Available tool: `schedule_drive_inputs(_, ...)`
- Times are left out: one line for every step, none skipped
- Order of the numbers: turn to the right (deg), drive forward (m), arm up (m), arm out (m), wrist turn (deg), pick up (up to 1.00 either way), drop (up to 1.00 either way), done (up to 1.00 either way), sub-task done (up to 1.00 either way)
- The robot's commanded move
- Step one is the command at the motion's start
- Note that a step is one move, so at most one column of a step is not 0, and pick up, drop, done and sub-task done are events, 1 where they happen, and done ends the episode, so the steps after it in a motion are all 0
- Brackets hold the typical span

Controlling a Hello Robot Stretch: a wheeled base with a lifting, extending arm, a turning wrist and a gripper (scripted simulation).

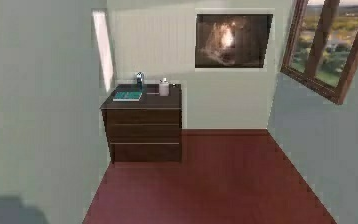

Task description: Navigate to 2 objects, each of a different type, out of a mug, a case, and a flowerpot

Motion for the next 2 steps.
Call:
schedule_drive_inputs(0.0,1.00,0.00,0.00,0.0,0.00,0.00,0.00,0.00)
schedule_drive_inputs(0.0,0.15,0.00,0.00,0.0,0.00,0.00,0.00,0.00)
